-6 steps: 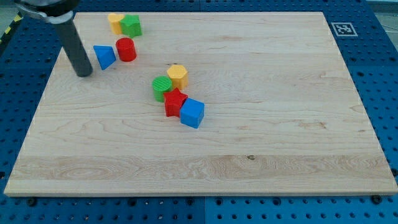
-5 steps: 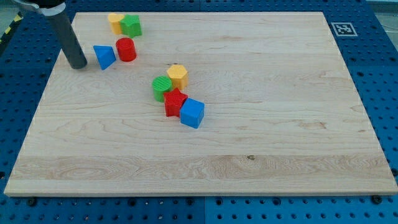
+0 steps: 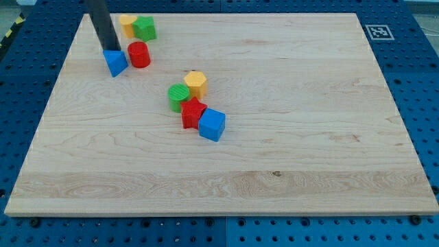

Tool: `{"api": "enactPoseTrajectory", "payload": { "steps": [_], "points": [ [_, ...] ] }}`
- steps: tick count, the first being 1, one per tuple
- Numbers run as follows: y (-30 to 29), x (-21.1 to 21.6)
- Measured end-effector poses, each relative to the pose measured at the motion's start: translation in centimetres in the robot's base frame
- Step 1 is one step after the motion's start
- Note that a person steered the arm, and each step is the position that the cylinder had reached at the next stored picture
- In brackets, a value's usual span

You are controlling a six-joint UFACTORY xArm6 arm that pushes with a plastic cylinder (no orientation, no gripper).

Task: Move the blue triangle diagonally top right of yellow hexagon

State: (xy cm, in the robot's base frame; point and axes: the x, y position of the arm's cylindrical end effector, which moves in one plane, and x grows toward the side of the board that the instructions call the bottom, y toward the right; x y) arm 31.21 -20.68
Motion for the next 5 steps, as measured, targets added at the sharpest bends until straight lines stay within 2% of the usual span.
{"api": "enactPoseTrajectory", "payload": {
  "steps": [2, 3, 4, 5],
  "points": [
    [-3.6, 0.8],
    [-3.5, 3.6],
    [-0.6, 6.0],
    [7.9, 5.2]
  ]
}}
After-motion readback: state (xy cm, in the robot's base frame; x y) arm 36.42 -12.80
